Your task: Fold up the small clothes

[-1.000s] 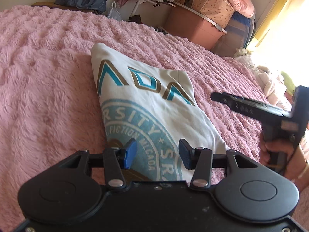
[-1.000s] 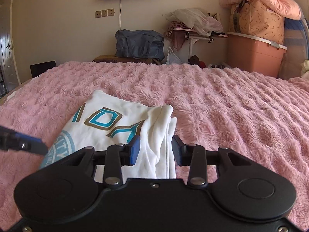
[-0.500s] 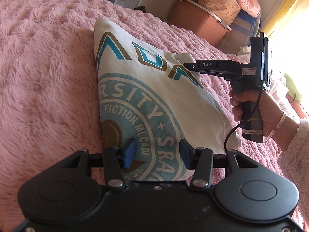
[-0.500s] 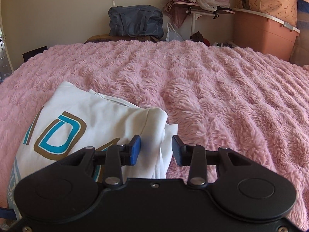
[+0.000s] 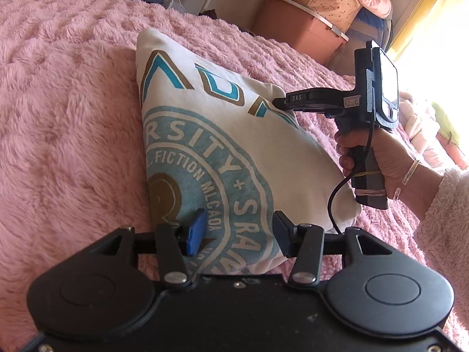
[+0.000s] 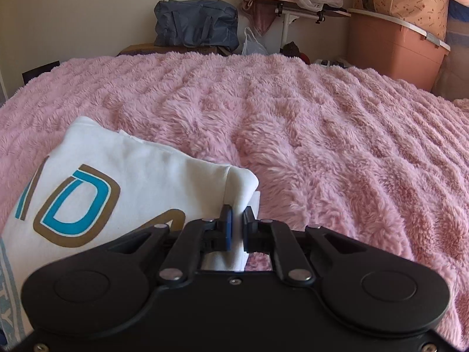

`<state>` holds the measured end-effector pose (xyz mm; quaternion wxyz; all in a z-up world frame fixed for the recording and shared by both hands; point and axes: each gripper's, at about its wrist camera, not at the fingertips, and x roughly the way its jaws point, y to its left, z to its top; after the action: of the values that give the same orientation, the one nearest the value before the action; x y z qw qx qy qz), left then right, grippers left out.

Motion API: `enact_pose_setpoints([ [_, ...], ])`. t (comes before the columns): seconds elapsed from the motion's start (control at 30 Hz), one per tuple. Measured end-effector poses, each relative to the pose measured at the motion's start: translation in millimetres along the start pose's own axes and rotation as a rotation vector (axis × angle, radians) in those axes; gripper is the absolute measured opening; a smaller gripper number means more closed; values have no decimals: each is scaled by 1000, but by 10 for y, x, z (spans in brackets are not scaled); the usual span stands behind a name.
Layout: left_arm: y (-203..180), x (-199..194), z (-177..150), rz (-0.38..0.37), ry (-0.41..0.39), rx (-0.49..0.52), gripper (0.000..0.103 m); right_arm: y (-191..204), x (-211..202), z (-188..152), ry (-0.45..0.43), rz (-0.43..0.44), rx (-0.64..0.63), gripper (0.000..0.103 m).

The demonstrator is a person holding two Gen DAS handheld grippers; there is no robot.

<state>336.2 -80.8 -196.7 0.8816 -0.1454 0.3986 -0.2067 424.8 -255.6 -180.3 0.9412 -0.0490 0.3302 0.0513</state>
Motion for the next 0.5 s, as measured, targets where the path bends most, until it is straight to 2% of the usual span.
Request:
enact_pose_setpoints([
  [0.07,-4,15,-19,9,3,18,52,2,22,-57,-1,2,15,6],
  [0.13,6,-40,8,-3,-5,-4,52,7,-37,-41,-10,5,14,9],
  [0.2,28,-146,16,-20,-19,-43,52,11,-208,-12,-41,10,-10,10],
  [0.23,34,-204,8,-22,-22,-55,52,9,-333,-3,-57,15,-27,15],
  [0.33,39,-378,-74,-3,-43,-56,52,-28,-789,-48,-94,66,-57,16],
  [0.4,24,-465,-160,10,-57,-38,52,-62,-1083,-184,-85,108,-58,17],
  [0.5,-19,-512,-288,35,-45,8,52,-103,-1406,-523,-68,122,-45,23],
])
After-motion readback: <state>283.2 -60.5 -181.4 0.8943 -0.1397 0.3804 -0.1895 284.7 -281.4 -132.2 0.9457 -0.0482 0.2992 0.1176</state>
